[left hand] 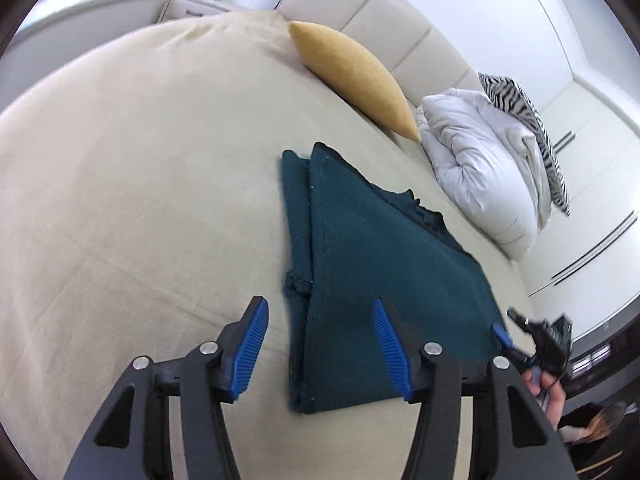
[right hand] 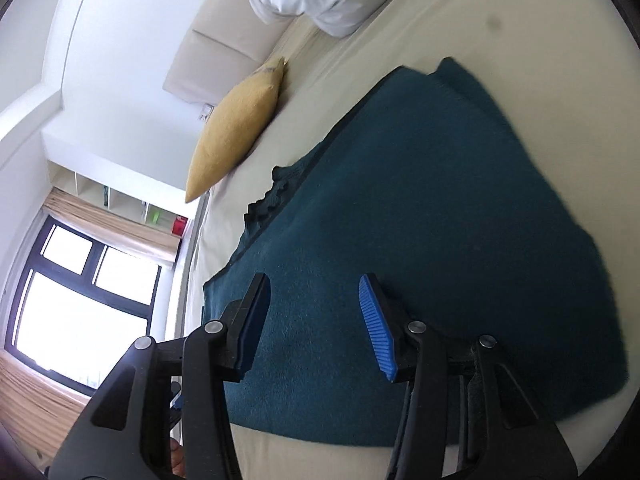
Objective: Fold small clothes
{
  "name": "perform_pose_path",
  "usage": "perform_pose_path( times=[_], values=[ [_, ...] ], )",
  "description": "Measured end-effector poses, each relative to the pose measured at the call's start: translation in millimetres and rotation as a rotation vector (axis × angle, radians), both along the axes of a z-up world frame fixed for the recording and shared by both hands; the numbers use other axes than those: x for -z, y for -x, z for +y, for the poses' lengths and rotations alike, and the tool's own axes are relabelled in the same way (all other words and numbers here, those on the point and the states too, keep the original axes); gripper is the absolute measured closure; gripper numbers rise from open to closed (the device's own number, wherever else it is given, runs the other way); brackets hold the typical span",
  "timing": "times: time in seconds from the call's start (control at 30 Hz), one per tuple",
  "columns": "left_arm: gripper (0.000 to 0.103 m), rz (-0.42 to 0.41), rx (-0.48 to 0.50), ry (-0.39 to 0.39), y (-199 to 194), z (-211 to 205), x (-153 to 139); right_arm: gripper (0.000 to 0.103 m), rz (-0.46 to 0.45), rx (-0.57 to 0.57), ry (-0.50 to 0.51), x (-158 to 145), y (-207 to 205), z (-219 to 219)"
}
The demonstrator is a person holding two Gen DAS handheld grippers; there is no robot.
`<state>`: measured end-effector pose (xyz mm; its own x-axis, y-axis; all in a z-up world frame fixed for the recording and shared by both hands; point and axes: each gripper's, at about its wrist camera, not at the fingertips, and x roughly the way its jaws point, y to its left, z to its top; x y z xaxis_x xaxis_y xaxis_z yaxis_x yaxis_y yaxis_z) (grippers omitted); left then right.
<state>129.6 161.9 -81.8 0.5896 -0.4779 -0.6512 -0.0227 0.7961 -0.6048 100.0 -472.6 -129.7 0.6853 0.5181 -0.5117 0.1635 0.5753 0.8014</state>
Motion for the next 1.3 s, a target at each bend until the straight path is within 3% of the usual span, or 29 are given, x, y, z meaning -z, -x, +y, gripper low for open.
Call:
perform_pose_path(
  times=[0.17, 0.37, 0.5, 0.57, 0.6, 0.67, 0.77, 1.07, 1.23, 1.3],
  values=[
    [0.043, 0.100, -0.001, 0.206, -26, 10, 27, 0.057, -0.030, -0.038, -0.029, -11, 26, 7],
    [0.042, 0.159, -0.004, 0.294, -55, 8, 42, 0.057, -0.053, -0.139, -0.078, -20, 22, 40],
    [0.042, 0.182, 0.028, 0.314, -65, 3, 45, 0.057, -0.054, -0.198, -0.093, -19, 8, 63],
    [0.048, 0.192, 0.050, 0.317, -65, 3, 45, 0.057, -0.046, -0.223, -0.100, -19, 4, 72],
    [0.051, 0.197, 0.060, 0.324, -65, 3, 45, 0.057, -0.044, -0.235, -0.099, -19, 3, 77],
    [0.069, 0.222, 0.091, 0.349, -66, 1, 49, 0.057, -0.043, -0.264, -0.093, -20, -5, 90],
    [0.078, 0.220, 0.110, 0.324, -65, -2, 51, 0.057, -0.037, -0.304, -0.080, -21, -20, 108],
    [0.082, 0.164, 0.106, 0.290, -57, 5, 46, 0.057, 0.015, -0.449, -0.028, -21, -72, 178],
    [0.084, 0.146, 0.124, 0.271, -57, 6, 45, 0.057, 0.098, -0.535, 0.041, 10, -105, 219],
    [0.085, 0.141, 0.130, 0.252, -57, 5, 42, 0.057, 0.066, -0.530, 0.030, 16, -107, 220]
  ],
)
